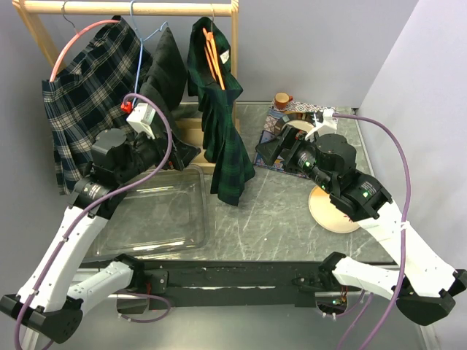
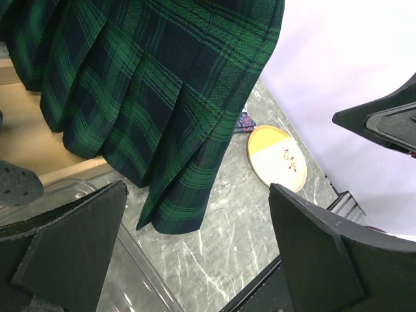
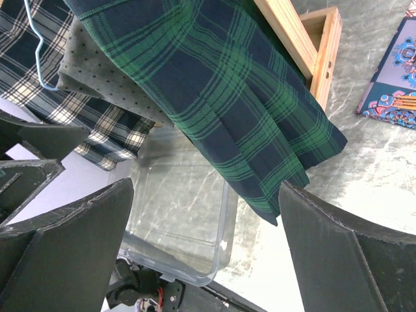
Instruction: Remove the skirt from the hanger
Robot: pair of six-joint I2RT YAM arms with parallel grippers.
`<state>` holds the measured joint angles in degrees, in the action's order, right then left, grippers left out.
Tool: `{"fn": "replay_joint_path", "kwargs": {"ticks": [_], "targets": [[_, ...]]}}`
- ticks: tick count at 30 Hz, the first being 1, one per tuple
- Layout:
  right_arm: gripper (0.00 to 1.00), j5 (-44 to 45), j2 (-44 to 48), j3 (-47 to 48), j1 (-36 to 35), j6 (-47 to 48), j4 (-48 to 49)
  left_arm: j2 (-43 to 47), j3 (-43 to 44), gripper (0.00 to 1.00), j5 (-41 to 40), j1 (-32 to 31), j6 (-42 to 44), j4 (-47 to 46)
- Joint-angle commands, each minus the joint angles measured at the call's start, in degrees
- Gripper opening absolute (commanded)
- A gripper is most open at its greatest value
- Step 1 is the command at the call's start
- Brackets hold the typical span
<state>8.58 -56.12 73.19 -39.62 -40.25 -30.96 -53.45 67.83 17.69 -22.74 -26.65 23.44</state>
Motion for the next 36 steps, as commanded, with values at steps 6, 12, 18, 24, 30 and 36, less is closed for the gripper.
{"fn": "replay_joint_path", "kwargs": {"ticks": [6,12,18,24,30,36], "targets": [[1.0,1.7,1.2,2.0,-0.3,0.0,1.1,-1.9,6.1,0.99,-7.4,-1.4,-0.1,0.8],[1.0,0.3,1.7,1.2,-0.3,0.3,1.3,-11.2,21.4,0.95,-27.9,-15.2,1.8,8.7],[1.0,-7.7,4.2,-2.5,-0.4,5.2,6.5,-20.5,34.0,0.94,-48.1,-26.7,6.9,9.3],[1.0,-12.4,6.6,-5.4,-0.4,7.4,11.6,-28.4,38.2,0.93,-54.7,-28.2,10.2,6.1],[1.0,-11.5,7.5,-5.8,-0.3,8.3,12.1,-30.3,30.5,0.91,-60.1,-28.4,19.8,-8.1],[1.0,-11.9,7.4,-6.2,-0.3,8.3,12.5,-34.2,30.1,0.88,-60.1,-28.1,22.3,-13.1]]}}
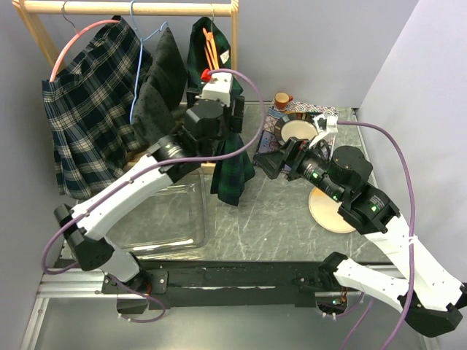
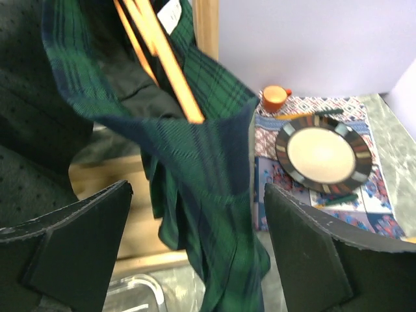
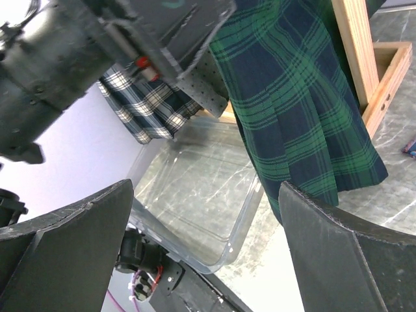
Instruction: Remove the skirt from the hanger
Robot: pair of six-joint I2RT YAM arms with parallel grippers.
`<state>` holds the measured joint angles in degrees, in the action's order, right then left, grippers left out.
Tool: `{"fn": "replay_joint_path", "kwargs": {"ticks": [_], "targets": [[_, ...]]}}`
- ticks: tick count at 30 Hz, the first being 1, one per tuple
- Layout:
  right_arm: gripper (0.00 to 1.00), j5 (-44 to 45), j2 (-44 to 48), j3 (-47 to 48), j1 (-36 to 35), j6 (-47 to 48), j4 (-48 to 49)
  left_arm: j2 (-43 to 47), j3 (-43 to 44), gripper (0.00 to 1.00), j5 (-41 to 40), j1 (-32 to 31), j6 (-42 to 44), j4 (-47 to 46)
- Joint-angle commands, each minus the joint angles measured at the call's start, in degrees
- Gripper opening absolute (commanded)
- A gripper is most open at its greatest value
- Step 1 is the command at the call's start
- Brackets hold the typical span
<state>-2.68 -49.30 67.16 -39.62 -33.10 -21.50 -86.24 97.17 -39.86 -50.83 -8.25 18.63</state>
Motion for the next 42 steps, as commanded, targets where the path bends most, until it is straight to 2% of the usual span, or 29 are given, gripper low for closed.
{"fn": "replay_joint_path", "kwargs": {"ticks": [1,3,6,7,9,10,12,13,14,20,23,33,38,42], "targets": [[1.0,-0.6,0.7,-0.3,-0.3,1.2,3.2,-2.0,0.8,0.84,-2.8,0.3,4.6,-8.7],[1.0,-0.7,0.7,-0.2,-0.3,1.3,3.3,-3.6,0.8,0.82,-2.0,1.8,5.4,-9.3],[1.0,-0.8,1.0,0.1,-0.3,1.6,2.9,-5.3,2.6,0.7,-1.3,4.6,4.1,-7.2],[1.0,-0.7,1.1,0.2,-0.3,1.7,2.6,-5.0,2.8,0.62,-1.1,5.2,3.4,-6.7],[1.0,-0.5,1.5,0.2,-0.3,2.1,2.6,-3.9,1.5,0.51,-0.6,6.2,3.2,-7.5],[1.0,-0.1,1.7,0.0,-0.3,2.3,2.7,-2.4,0.7,0.38,-0.1,6.4,3.3,-8.9],[1.0,0.2,1.9,-0.3,-0.4,2.5,2.9,-0.8,-1.4,0.24,2.1,6.9,3.3,-9.9],[1.0,0.3,1.9,-0.4,-0.3,2.6,3.2,0.5,-1.8,0.09,2.8,6.9,3.2,-10.4],[1.0,0.3,1.8,-0.4,-0.4,2.8,3.4,1.1,-2.1,0.01,3.5,7.0,3.2,-10.9],[1.0,-1.1,0.8,-0.3,-0.3,2.3,4.6,1.8,-0.1,0.01,2.2,7.1,4.4,-12.6],[1.0,-2.4,0.7,0.1,-0.4,2.2,4.9,1.5,1.4,0.01,-0.9,7.1,4.6,-13.4],[1.0,0.2,1.3,1.6,-0.4,3.4,2.7,2.0,5.9,0.01,-3.6,7.3,9.6,-21.2],[1.0,0.7,1.6,2.6,-0.3,3.3,1.8,2.1,8.8,0.01,-2.9,7.4,8.7,-17.0],[1.0,1.1,2.0,3.3,-0.3,2.5,1.4,5.3,7.3,0.01,-0.7,7.4,2.9,-10.0]]}}
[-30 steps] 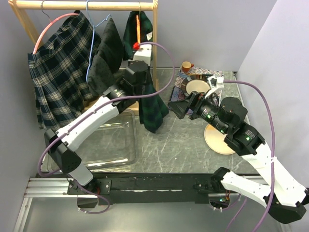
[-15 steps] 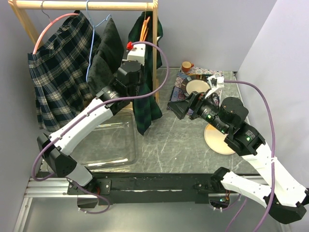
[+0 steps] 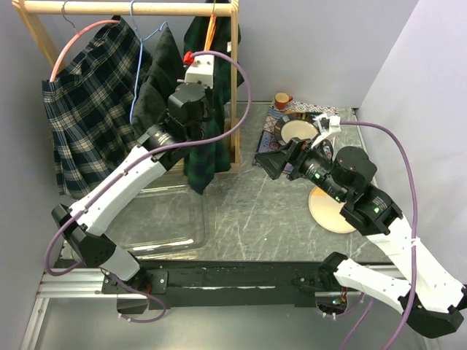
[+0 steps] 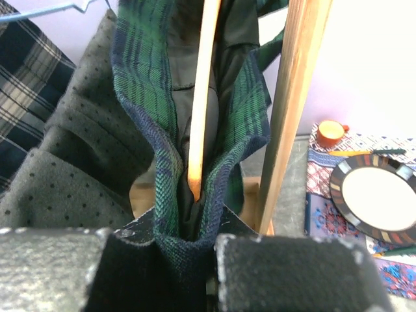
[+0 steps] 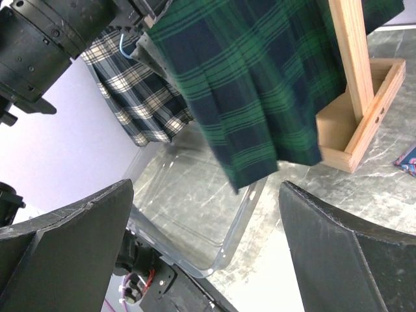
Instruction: Remove the skirt from the hanger
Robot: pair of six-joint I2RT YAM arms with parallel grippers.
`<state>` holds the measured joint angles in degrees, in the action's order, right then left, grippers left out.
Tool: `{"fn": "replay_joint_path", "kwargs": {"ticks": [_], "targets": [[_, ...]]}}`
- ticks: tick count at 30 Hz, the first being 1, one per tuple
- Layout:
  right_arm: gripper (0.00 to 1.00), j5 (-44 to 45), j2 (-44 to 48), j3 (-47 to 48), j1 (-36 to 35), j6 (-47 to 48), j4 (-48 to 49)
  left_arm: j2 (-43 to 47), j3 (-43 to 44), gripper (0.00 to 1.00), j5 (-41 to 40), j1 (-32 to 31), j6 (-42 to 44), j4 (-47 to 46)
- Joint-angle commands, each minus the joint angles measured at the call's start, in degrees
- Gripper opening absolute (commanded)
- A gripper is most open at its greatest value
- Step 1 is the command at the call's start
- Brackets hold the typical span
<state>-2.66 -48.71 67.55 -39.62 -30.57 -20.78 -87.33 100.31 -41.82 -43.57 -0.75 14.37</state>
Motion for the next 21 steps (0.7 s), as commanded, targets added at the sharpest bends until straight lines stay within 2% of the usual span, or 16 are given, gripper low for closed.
{"fn": "replay_joint_path", "kwargs": {"ticks": [1,5,12,14,16,18,21], "targets": [[1.0,1.3,1.4,3.0,-0.4,-0.7,0.6,8.6,2.8,0.01,2.6,0.1,-5.2,-4.6],[1.0,1.5,0.5,4.2,-0.4,-0.4,0.4,13.5,2.7,0.01,6.9,0.2,-7.6,3.1],[1.0,0.5,-4.5,13.2,-0.4,1.0,-2.9,21.2,3.7,0.01,14.7,0.1,-10.5,16.5],[0.99,-0.5,-5.4,15.1,-0.3,1.3,-2.3,23.3,4.7,0.01,14.1,0.1,-11.5,22.7],[0.99,-2.5,-6.6,16.8,-0.4,2.4,-0.9,26.9,3.2,0.01,14.2,0.2,-12.9,25.6],[0.98,-5.1,-7.5,17.4,-0.4,4.6,5.7,31.4,0.4,0.01,19.0,0.1,-13.2,25.9],[0.95,-7.4,-11.1,22.6,-0.4,7.3,9.0,36.9,-2.7,0.01,25.5,0.2,-13.9,26.2]]}}
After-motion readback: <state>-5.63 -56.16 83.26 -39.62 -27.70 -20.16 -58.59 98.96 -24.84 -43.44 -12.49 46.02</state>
